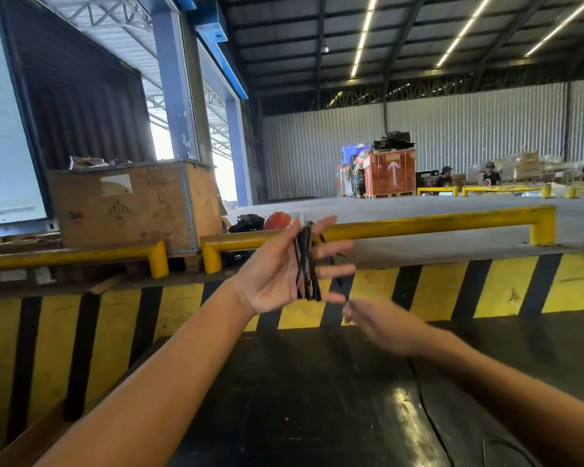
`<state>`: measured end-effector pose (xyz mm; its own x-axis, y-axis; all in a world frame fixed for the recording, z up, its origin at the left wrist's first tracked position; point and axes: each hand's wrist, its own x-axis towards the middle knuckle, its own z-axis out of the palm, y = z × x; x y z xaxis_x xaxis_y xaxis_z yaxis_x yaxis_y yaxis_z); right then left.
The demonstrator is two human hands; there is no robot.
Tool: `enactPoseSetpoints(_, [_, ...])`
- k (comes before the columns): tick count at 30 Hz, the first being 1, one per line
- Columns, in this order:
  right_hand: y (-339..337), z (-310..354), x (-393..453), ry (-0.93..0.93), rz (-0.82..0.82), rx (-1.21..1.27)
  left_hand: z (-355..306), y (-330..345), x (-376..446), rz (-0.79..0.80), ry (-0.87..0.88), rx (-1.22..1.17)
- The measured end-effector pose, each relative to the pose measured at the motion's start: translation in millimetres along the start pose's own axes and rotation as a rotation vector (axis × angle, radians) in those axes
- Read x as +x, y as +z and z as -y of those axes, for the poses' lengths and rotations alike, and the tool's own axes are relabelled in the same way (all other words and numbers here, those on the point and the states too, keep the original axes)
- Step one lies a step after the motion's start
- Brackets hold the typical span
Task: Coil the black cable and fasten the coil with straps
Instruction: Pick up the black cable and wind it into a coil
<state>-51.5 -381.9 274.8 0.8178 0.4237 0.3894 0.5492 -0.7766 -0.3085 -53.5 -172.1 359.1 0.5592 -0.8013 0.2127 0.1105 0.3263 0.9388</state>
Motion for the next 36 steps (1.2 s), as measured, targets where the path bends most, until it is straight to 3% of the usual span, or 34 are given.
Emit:
enactPoseSetpoints(3, [22.8,30.0,-13.1,-0.119,0.269,-0.012,-11.5,0.5,6.9,-0.284,0.235,-0.045])
enactPoseSetpoints(5, [15.0,42.3,-16.1,-0.184,0.341,-0.043,-14.0,-8.3,8.3,-0.471,0.291,0.115])
enactPoseSetpoints(9, [-34.3,35.1,-4.2,-0.226,0.172,-0.111,2.6,-33.9,-1.3,-0.624,0.031,0.716])
enactPoseSetpoints(12, [-65.7,14.2,9.1,-0.211,-0.018,-0.150,24.7,-41.4,-13.5,-0.554,-0.365,0.929])
enactPoseSetpoints(14, [-69.6,3.3,15.8,-0.155,-0.109,-0.162,35.1,-37.3,-18.6,-0.346,-0.634,0.845])
enactPoseSetpoints(16, [-55.7,-4.7,17.6,-0.094,-0.187,-0.129,40.7,-31.9,-20.8,-0.122,-0.720,0.653])
enactPoseSetpoints(18, [-28.4,-13.8,15.9,-0.015,-0.221,-0.070,41.2,-27.7,-19.8,0.021,-0.618,0.400])
enactPoseSetpoints(20, [3.5,-16.8,11.4,0.068,-0.192,-0.005,38.7,-20.1,-15.8,0.051,-0.441,0.162])
enactPoseSetpoints(23, [52.7,5.3,-1.5,0.124,-0.064,0.229,34.5,-7.2,-4.0,-0.150,-0.164,0.010])
enactPoseSetpoints(26, [82.5,31.1,-16.3,0.054,0.129,0.271,29.6,-2.0,6.7,-0.350,0.023,0.000])
enactPoseSetpoints(28, [79.1,32.9,-20.2,0.008,0.229,0.233,29.3,-7.4,9.1,-0.478,0.057,0.210])
enactPoseSetpoints(30, [58.3,28.2,-16.3,-0.034,0.260,0.169,31.0,-14.7,4.9,-0.600,0.030,0.755])
enactPoseSetpoints(32, [27.2,21.0,-9.9,-0.054,0.215,0.079,36.5,-26.7,-2.1,-0.609,-0.097,1.290])
enactPoseSetpoints(34, [-5.7,11.2,-1.7,-0.044,0.147,-0.011,43.2,-35.0,-9.3,-0.519,-0.299,1.451])
enactPoseSetpoints(36, [-29.7,-1.1,5.4,-0.029,0.075,-0.072,50.3,-37.1,-14.1,-0.380,-0.494,1.421])
